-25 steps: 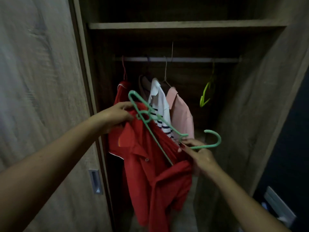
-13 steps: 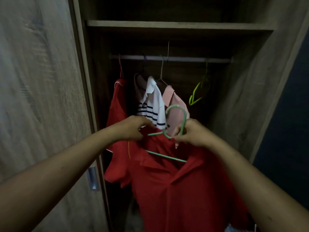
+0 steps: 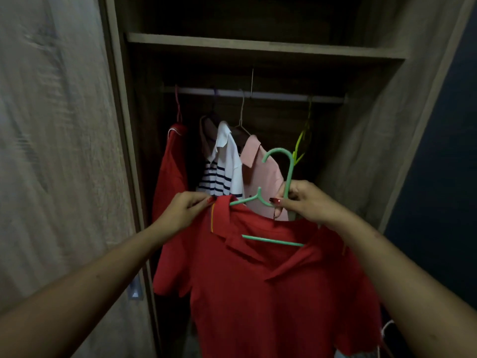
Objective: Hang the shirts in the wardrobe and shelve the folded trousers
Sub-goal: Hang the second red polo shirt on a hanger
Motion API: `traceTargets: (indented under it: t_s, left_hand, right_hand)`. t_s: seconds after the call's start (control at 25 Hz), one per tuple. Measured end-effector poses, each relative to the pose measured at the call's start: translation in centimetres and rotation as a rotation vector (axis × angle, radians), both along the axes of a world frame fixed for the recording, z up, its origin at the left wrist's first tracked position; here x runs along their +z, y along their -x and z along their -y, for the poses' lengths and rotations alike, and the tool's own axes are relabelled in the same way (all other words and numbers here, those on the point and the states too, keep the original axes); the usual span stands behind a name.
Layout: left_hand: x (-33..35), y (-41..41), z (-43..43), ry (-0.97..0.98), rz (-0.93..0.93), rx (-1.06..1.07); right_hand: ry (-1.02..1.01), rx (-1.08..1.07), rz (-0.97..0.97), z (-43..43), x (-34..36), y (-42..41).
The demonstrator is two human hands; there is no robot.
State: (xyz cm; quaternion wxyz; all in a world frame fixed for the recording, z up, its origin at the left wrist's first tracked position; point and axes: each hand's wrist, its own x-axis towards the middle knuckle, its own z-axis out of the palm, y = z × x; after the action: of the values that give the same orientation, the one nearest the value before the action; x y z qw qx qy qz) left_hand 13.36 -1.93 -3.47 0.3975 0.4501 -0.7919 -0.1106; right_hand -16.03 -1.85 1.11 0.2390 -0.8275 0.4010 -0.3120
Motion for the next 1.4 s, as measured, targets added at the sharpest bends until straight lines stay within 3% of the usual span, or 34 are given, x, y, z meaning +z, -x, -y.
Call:
traceTargets:
  t_s: [0.08,0.2,0.36,0.44,0.52,0.68,0.84,0.96,1.04,1.16,1.24,1.4]
  left_hand:
    - [0.1,0.8,0.2,0.035,-0.047,-0.027]
    - [1.1,1.7,0.1,0.061,-0.036,-0.102]
    - [1.6,1.4,0.4,0.080,0.270,-0.144]
    - [1.3,1.3,1.0,0.065,0.259,-0.124]
    - [1.1,1.2,1.9,0.061,0.164,-0.105]
    - [2.3,0.8,3.7,0.011,-0.010,-0.137]
    - [4.2,2.5,7.5,-0.101,-0.118,-0.262]
    - [5.4,4.8,10.0,-0.126,-0.153,-0.319]
    - [6.1,6.9,10.9,-0.073,-0.076,-0.323]
    - [6.6,9.9,11.9,0.240,0.088,-0.202]
    - [6.4,10.8,12.9,0.392,0.311,-0.176]
    - [5.9,11.0,13.8,0.343,0.751,-0.087]
  right_hand:
    - [0.002,-0.003,-0.057,-0.1,-1.1,-0.1]
    - [0.044,-0.049,0.160,-0.1,-1.6,-0.2]
    - [0.017,-0.046,0.199,-0.1,-1.1,-0.1]
    - [0.002,-0.020,0.208,-0.4,-0.4,0.2]
    - [-0.010,-0.012,0.144,-0.9,0.8,1.4]
    - [-0.111,-0.139,-0.321,-1.8,2.9,7.0]
    - [-0.454,-0.034,-0.052,-5.5,5.6,10.5]
    - [-0.476,-0.078,0.133,-7.0,7.2,11.7]
    - [-0.435,-0.136,0.210,-7.2,7.4,12.3]
    - [-0.340,-0.244,0.277,-7.9,7.4,13.1]
    - [-0.314,-0.276,0.279,-8.8,7.6,13.5]
    - [-0.249,-0.347,0.256,-11.5,8.9,15.7]
